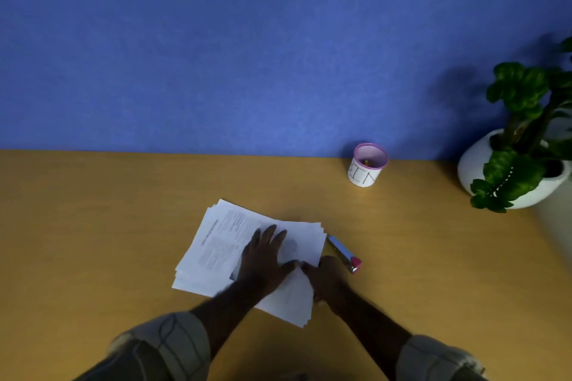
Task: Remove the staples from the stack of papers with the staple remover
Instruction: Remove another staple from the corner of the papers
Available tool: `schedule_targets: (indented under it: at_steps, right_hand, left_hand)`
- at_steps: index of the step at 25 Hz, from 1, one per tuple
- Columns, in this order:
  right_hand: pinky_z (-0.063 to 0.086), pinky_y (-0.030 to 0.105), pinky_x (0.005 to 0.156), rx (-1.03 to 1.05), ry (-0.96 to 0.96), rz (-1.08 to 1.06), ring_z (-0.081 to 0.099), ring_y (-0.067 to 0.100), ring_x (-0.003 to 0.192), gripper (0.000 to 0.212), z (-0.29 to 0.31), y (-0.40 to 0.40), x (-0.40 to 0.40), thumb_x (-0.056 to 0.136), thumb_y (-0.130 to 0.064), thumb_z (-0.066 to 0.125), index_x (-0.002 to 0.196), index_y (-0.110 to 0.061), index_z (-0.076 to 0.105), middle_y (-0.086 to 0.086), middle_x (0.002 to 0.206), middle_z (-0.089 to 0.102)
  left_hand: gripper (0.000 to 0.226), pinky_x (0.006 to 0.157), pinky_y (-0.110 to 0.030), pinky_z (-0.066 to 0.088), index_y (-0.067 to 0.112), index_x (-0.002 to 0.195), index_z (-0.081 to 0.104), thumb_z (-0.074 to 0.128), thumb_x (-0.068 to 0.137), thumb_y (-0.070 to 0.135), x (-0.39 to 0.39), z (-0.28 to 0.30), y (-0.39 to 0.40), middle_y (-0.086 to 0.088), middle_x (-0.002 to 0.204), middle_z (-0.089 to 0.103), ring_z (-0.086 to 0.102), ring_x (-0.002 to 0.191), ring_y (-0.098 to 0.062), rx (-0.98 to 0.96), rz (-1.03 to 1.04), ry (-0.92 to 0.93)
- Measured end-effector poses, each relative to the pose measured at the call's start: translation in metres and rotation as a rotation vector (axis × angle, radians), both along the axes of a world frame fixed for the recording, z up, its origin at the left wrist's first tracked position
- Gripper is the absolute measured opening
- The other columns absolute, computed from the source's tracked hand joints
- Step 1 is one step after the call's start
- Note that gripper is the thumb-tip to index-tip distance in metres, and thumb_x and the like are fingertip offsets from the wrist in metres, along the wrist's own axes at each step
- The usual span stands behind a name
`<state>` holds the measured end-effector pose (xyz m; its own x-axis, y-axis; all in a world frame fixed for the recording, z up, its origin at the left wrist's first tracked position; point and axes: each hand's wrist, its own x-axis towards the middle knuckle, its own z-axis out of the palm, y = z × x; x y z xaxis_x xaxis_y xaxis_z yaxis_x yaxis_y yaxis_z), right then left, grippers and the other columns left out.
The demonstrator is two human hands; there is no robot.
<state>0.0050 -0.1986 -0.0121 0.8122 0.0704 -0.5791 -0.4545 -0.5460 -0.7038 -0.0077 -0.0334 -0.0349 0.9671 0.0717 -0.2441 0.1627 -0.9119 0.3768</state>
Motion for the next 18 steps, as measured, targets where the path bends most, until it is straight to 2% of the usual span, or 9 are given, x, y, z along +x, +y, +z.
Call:
schedule_targets:
  at_steps: [1,3,6,8,10,13,16,18]
  right_hand:
    - [0.054,0.025,0.058,-0.138,-0.093,0.058,0.068,0.019,0.082,0.029,0.004,-0.004,0.003,0.094,-0.037,0.059,0.102,-0.009,0.064,0.007,0.100,0.070]
    - [0.048,0.022,0.065,-0.340,-0.349,0.023,0.066,0.021,0.089,0.025,0.012,-0.015,0.013,0.091,-0.034,0.060,0.106,-0.014,0.066,0.002,0.104,0.071]
    - [0.046,0.029,0.072,-0.411,-0.609,-0.027,0.060,0.023,0.097,0.020,0.014,-0.034,0.029,0.087,-0.029,0.065,0.104,-0.018,0.065,0.002,0.106,0.065]
    - [0.047,0.035,0.080,-0.529,-0.572,0.096,0.055,0.025,0.105,0.033,0.007,-0.044,0.036,0.086,-0.033,0.066,0.113,-0.015,0.062,0.004,0.113,0.059]
    - [0.047,0.038,0.085,-0.613,-0.456,0.198,0.054,0.026,0.107,0.038,-0.004,-0.046,0.037,0.086,-0.035,0.063,0.119,-0.016,0.057,0.005,0.116,0.057]
    - [0.047,0.037,0.081,-0.590,-0.436,0.238,0.056,0.026,0.102,0.030,-0.019,-0.047,0.033,0.091,-0.028,0.056,0.119,-0.017,0.059,0.005,0.109,0.059]
    - [0.044,0.032,0.073,-0.524,-0.509,0.230,0.058,0.028,0.097,0.021,-0.022,-0.050,0.034,0.092,-0.021,0.054,0.111,-0.016,0.064,0.005,0.100,0.061]
    - [0.046,0.032,0.074,-0.453,-0.558,0.320,0.059,0.025,0.098,0.026,-0.021,-0.049,0.036,0.092,-0.019,0.055,0.117,-0.019,0.064,0.004,0.103,0.065]
  left_hand:
    - [0.085,0.120,-0.051,0.017,0.032,0.156,0.017,0.049,0.087,0.068,-0.005,-0.009,-0.002,0.002,0.167,0.011,0.007,0.153,-0.032,0.027,-0.012,0.011]
    - [0.089,0.121,-0.053,0.011,0.031,0.157,0.007,0.049,0.088,0.068,-0.010,-0.020,0.004,0.002,0.168,0.001,-0.001,0.153,-0.035,0.089,-0.044,0.007]
    - [0.096,0.122,-0.054,0.009,0.032,0.158,0.004,0.056,0.085,0.066,-0.005,-0.021,0.022,0.003,0.168,0.000,-0.002,0.153,-0.035,0.086,-0.099,-0.011]
    - [0.100,0.122,-0.053,0.009,0.032,0.158,0.006,0.062,0.083,0.065,0.001,-0.018,0.035,0.004,0.168,0.005,-0.001,0.154,-0.033,0.063,-0.151,-0.009]
    - [0.099,0.122,-0.052,0.009,0.033,0.157,0.012,0.067,0.080,0.063,0.005,-0.016,0.046,0.004,0.167,0.010,0.000,0.154,-0.030,0.051,-0.196,-0.008]
    - [0.096,0.122,-0.052,0.008,0.036,0.155,0.020,0.069,0.077,0.061,0.008,-0.015,0.052,0.006,0.167,0.010,-0.002,0.154,-0.026,0.032,-0.234,-0.028]
    - [0.076,0.120,-0.051,0.012,0.042,0.148,0.033,0.059,0.080,0.063,0.018,-0.014,0.035,0.007,0.164,0.020,0.004,0.154,-0.024,-0.039,-0.212,-0.138]
    - [0.063,0.120,-0.049,0.016,0.041,0.145,0.042,0.051,0.087,0.064,0.025,-0.016,0.019,0.006,0.162,0.028,0.011,0.153,-0.024,-0.067,-0.163,-0.182]
